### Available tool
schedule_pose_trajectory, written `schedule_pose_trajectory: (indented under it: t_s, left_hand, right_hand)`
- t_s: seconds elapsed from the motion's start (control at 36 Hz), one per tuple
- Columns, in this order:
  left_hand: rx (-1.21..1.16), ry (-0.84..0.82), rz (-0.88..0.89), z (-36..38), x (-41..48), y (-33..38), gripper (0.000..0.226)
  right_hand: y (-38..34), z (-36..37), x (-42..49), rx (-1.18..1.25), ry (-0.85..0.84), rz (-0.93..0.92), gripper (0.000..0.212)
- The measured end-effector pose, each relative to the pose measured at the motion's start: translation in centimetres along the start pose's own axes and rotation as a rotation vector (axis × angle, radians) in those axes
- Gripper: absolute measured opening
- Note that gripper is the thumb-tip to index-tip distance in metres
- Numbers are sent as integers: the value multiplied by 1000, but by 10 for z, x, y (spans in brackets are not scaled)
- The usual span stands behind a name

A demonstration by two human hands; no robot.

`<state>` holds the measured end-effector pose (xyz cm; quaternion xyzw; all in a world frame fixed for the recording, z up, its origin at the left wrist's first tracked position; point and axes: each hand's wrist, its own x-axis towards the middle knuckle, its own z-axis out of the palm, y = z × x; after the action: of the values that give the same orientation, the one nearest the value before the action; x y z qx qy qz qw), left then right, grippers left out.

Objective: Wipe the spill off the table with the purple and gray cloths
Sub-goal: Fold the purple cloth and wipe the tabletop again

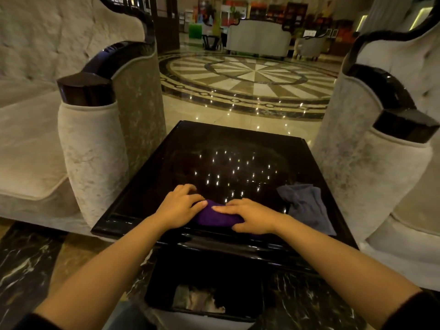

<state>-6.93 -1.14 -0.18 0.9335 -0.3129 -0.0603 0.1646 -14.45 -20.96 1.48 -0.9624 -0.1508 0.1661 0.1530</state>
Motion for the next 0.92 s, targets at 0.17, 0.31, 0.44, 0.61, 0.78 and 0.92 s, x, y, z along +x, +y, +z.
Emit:
schedule_pose_trajectory:
  t_s: [0.17, 0.31, 0.44, 0.61, 0.78, 0.92]
  left_hand:
    - [46, 104, -89, 5, 9, -29, 52]
    - [116, 90, -189, 8, 25, -54, 55]
    - [115, 12, -208, 5, 52, -58, 54]
    - [107, -79, -218, 10, 74, -59, 54]
    - [126, -69, -215, 17, 76, -64, 52]
    - [137, -62, -212, 19, 77, -65, 51]
  right_hand:
    - [-9, 4, 4, 424, 174, 123, 54]
    - [0, -13, 9, 901, 327, 241, 54]
    - [26, -42, 11, 1048, 514, 282, 40]
    - [83, -77, 20, 827, 795, 426, 37]
    - [150, -95, 29, 124, 826, 573, 39]
    - [195, -81, 42, -39, 587, 720, 46]
